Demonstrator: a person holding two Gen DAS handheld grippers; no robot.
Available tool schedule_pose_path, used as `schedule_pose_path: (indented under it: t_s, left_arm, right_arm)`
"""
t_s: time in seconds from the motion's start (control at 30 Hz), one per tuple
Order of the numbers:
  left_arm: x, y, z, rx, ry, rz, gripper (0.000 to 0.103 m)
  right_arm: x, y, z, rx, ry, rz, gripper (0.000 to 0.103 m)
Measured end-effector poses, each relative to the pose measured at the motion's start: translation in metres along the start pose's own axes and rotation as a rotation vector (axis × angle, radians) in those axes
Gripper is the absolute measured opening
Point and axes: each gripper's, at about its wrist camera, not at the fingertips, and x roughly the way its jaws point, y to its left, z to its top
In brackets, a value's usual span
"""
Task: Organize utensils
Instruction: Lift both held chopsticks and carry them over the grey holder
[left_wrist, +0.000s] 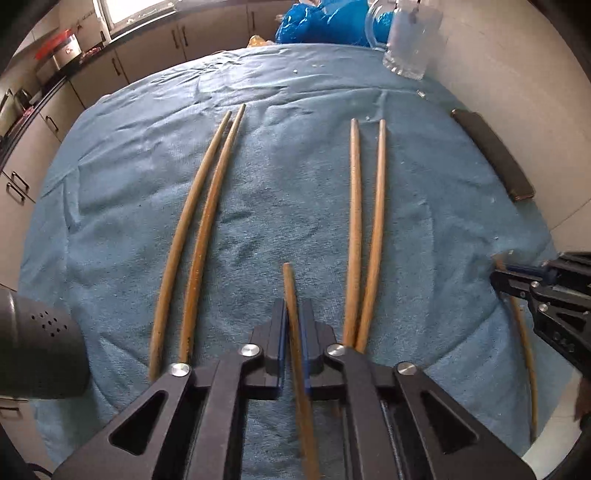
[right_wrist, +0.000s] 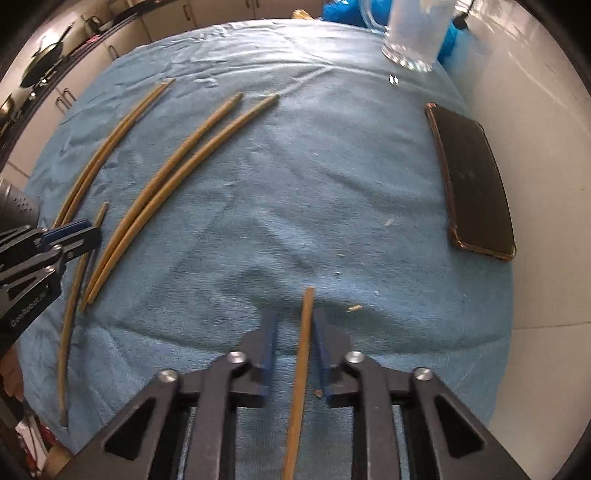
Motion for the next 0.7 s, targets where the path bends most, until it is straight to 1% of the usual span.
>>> schedule_pose_path:
  t_s: [0.07,0.1,0.17,0.3,0.43,0.53,0.6,0.7]
  left_arm:
    - [-0.006,0.005,-0.006,-0.032,-0.019,-0.031,0.005]
    - [-0.013,0.007,-0.011,-0.04,-0.042,-0.041,0.005]
    - [-0.025,0.009,-0.018,-0.043,-0.084,-0.046,0.005]
    - [-0.06,0.019,-0.032,-0.078,-0.176,-0.084,0.005]
    - [-0.106,0.032,-0.051,-0.119,-0.299,-0.119,0.005]
    - [-0.137,0.039,-0.066,-0.144,-0.378,-0.141,0.005]
    - [-0.153,0.04,-0.075,-0.154,-0.428,-0.145,0.005]
    - [-0.175,0.043,-0.09,-0.17,-0.5,-0.126,0.005]
  right_arm:
    - [-0.002,0.006,-0.007,-0.031,-0.047,-0.022,0.006]
    - [-0.003,0.007,-0.011,-0.03,-0.062,-0.019,0.006]
    - [-0.007,0.006,-0.021,0.004,-0.095,0.037,0.006]
    - [-0.024,0.008,-0.039,0.051,-0.182,0.101,0.006]
    - [-0.055,0.023,-0.053,0.059,-0.3,0.137,0.006]
    - [-0.085,0.035,-0.07,0.042,-0.407,0.149,0.006]
    - [-0.1,0.038,-0.077,0.036,-0.457,0.153,0.006]
    - [-0.124,0.047,-0.09,0.032,-0.543,0.157,0.006]
